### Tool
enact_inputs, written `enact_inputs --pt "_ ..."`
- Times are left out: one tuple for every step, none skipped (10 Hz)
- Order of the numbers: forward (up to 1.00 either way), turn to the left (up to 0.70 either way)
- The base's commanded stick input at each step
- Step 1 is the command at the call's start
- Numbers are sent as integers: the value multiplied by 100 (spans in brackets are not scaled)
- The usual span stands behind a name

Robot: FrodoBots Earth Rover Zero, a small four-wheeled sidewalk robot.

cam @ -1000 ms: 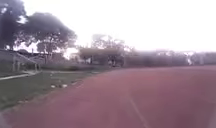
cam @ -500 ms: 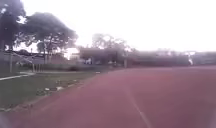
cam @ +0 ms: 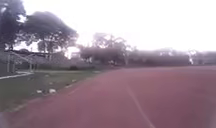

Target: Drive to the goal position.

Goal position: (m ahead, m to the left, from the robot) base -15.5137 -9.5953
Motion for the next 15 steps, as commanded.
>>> enact_inputs --pt "70 0" --pt "70 -18" --pt "70 -28" --pt "70 -3" --pt "70 0" --pt "70 0" --pt "70 0" --pt "70 0" --pt "70 0" --pt "70 0" --pt "29 0" --pt "0 0" --pt "0 0" --pt "0 0" --pt "0 0"
